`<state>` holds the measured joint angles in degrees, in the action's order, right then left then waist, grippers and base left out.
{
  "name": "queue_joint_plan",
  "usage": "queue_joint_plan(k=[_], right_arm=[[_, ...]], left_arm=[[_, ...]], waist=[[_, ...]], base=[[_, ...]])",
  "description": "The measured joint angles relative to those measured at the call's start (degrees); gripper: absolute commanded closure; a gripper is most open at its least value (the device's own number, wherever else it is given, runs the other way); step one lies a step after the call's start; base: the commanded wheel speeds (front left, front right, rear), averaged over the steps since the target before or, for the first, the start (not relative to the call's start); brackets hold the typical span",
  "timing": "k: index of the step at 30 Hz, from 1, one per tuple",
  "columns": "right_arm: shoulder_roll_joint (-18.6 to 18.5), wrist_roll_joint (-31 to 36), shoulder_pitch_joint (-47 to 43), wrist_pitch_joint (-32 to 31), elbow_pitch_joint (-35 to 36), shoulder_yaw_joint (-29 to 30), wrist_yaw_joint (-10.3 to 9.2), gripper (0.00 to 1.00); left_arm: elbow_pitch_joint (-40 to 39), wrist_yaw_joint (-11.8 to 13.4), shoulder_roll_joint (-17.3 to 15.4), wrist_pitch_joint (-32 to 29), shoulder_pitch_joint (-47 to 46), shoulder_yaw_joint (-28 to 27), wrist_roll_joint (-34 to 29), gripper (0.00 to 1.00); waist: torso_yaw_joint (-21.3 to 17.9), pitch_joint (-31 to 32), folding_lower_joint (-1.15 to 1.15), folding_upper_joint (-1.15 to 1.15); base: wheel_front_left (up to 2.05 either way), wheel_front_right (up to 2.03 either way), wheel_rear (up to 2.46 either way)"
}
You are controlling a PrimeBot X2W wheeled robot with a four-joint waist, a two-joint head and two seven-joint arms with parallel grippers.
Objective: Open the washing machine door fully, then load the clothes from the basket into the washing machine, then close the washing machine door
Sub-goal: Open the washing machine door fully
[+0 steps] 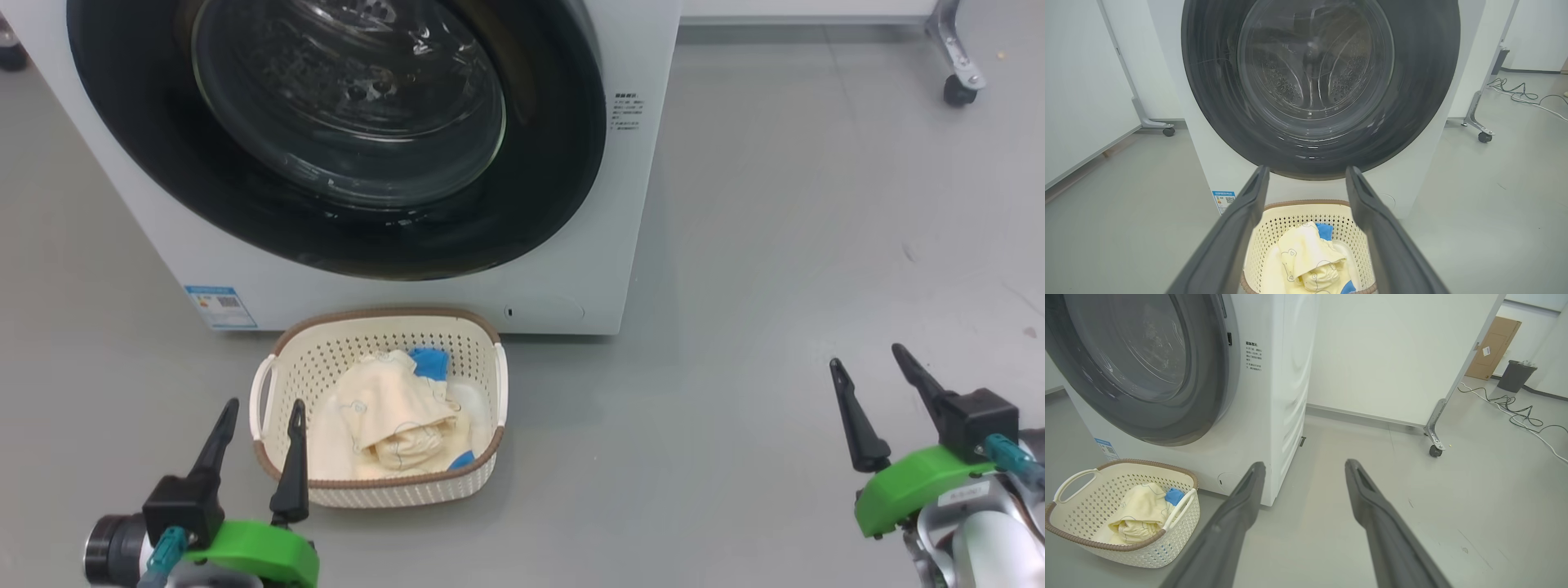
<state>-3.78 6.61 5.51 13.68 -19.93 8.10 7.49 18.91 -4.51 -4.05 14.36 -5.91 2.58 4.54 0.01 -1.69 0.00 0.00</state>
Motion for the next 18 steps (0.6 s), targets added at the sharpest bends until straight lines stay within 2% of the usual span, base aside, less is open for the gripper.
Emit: queue_joint_plan(k=[8, 9, 10, 11, 15, 18], right_arm=[[-0.01, -0.62, 4.86, -0.03, 1.57, 2.90, 0.00, 0.02], [-0.04, -0.76, 5.80, -0.02, 1.65, 3.35, 0.00, 0.36], [-0.04, -1.14, 6.72, -0.02, 1.67, 3.72, 0.00, 0.91], [-0.04, -1.47, 7.61, -0.02, 1.69, 3.97, 0.00, 1.00], [-0.14, -3.53, 11.09, -0.05, 0.91, 4.77, 0.00, 1.00], [0.15, -12.94, 14.32, -1.15, -1.02, 5.52, 0.00, 1.00]], left_arm=[[-1.53, 0.00, 0.12, 0.01, -3.71, 0.22, 0.01, 0.00], [-1.62, 0.00, 0.14, 0.01, -4.22, 0.35, 0.01, 0.00], [-1.69, -0.01, 0.20, 0.01, -4.71, 0.55, 0.01, 0.00], [-1.88, -0.04, 0.23, 0.01, -5.08, 0.77, 0.01, 0.00], [-2.04, -0.07, 0.49, 0.01, -6.61, 1.23, 0.01, 0.00], [-2.15, -0.08, 0.59, 0.01, -7.45, 1.22, 0.00, 0.00]], waist=[[1.12, -4.77, 0.00, 0.00], [1.28, -5.51, 0.00, 0.00], [1.48, -6.27, 0.00, 0.00], [1.68, -7.00, 0.00, 0.00], [2.62, -9.60, 0.00, 0.00], [3.32, -11.09, 0.00, 0.00]], base=[[0.00, 0.00, 0.00], [0.00, 0.00, 0.00], [0.00, 0.00, 0.00], [0.00, 0.00, 0.00], [0.00, 0.00, 0.00], [0.00, 0.00, 0.00]])
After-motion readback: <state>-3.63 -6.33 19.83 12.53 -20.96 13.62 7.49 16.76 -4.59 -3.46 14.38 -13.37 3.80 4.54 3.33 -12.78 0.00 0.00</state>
